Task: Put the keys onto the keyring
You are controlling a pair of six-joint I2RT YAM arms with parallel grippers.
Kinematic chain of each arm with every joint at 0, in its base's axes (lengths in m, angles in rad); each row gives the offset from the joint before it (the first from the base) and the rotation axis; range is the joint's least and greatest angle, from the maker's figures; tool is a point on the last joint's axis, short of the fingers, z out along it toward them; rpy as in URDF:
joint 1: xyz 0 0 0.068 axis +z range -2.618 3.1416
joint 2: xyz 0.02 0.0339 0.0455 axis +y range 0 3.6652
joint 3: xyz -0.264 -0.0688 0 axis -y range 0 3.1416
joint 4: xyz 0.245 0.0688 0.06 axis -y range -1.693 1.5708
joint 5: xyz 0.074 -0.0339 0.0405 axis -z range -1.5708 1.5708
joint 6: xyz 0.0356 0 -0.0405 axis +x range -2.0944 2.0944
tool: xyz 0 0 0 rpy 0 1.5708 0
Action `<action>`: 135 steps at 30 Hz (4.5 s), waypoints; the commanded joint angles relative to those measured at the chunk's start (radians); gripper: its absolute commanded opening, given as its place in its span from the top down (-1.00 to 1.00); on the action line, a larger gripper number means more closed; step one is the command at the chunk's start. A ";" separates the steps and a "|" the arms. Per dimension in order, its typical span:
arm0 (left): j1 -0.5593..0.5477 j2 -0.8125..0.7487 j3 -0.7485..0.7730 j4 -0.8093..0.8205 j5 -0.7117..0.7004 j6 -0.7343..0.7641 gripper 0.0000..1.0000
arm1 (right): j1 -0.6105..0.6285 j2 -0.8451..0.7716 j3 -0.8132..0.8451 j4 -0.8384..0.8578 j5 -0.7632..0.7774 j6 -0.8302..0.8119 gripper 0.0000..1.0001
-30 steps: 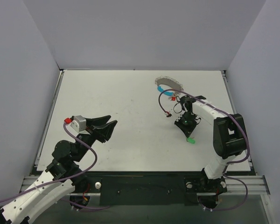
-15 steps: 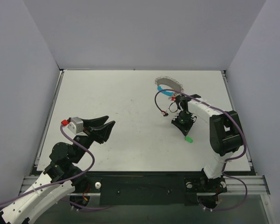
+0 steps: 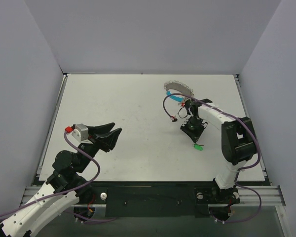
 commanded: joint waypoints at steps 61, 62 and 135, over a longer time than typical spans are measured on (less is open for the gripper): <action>0.353 0.372 0.213 -0.375 0.237 0.222 -0.72 | -0.314 0.217 0.665 0.085 -0.317 0.622 -0.15; 0.354 0.374 0.210 -0.375 0.234 0.225 -0.72 | -0.318 0.247 0.720 0.086 -0.305 0.649 -0.15; 0.528 0.484 0.211 -0.347 0.305 0.218 -0.72 | -0.403 0.879 1.176 0.421 -0.464 1.323 0.35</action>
